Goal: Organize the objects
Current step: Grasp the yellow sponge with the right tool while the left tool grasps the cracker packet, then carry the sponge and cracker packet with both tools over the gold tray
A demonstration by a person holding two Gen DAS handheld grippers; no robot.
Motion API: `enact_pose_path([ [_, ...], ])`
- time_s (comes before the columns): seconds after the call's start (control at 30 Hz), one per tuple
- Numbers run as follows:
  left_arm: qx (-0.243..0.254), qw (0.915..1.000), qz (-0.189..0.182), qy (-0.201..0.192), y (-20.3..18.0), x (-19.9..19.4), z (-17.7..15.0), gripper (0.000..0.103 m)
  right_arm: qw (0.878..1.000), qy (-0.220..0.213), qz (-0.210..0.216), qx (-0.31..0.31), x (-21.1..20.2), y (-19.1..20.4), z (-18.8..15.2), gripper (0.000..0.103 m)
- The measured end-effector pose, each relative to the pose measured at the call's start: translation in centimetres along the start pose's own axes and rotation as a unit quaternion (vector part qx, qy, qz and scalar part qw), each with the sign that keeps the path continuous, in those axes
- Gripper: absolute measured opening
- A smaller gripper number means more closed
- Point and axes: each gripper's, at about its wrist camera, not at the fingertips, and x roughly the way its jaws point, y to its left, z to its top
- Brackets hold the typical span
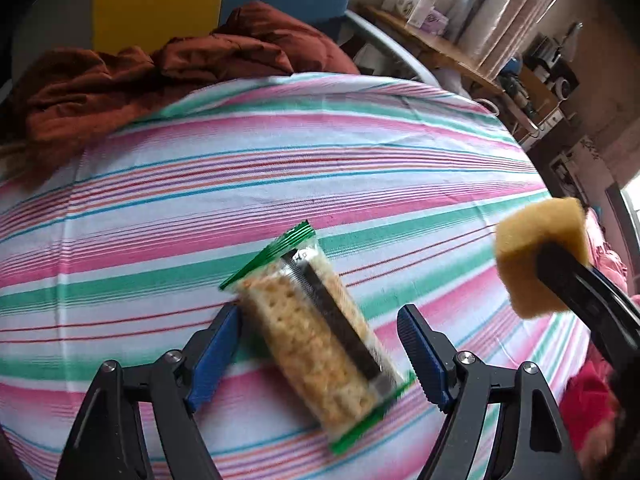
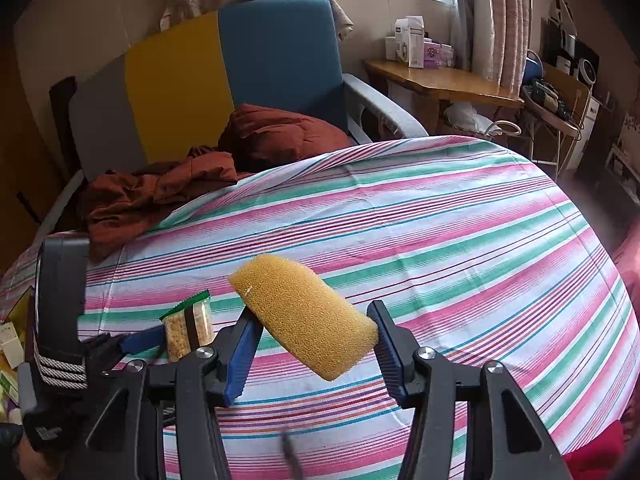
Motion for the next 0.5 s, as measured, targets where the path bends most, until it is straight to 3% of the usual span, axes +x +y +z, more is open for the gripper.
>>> enact_pose_path([
  [0.07, 0.023, 0.9995, 0.019, -0.007, -0.6, 0.0, -0.2, 0.074, 1.000, 0.000, 0.002, -0.005, 0.0, 0.1, 0.0, 0.054],
  [0.13, 0.046, 0.9983, 0.031, -0.019, -0.5, -0.4, -0.8, 0.061, 1.000, 0.001, 0.005, -0.012, 0.1, 0.3, -0.1, 0.054],
  [0.2, 0.057, 0.9980, 0.019, -0.021, 0.0, -0.7, -1.4, 0.054, 1.000, 0.002, 0.010, -0.022, 0.1, 0.8, -0.3, 0.054],
  [0.5, 0.105, 0.9940, 0.014, -0.029, 2.6, -4.3, -6.7, 0.050, 0.996, 0.021, 0.042, -0.075, 0.7, 3.1, -1.1, 0.054],
])
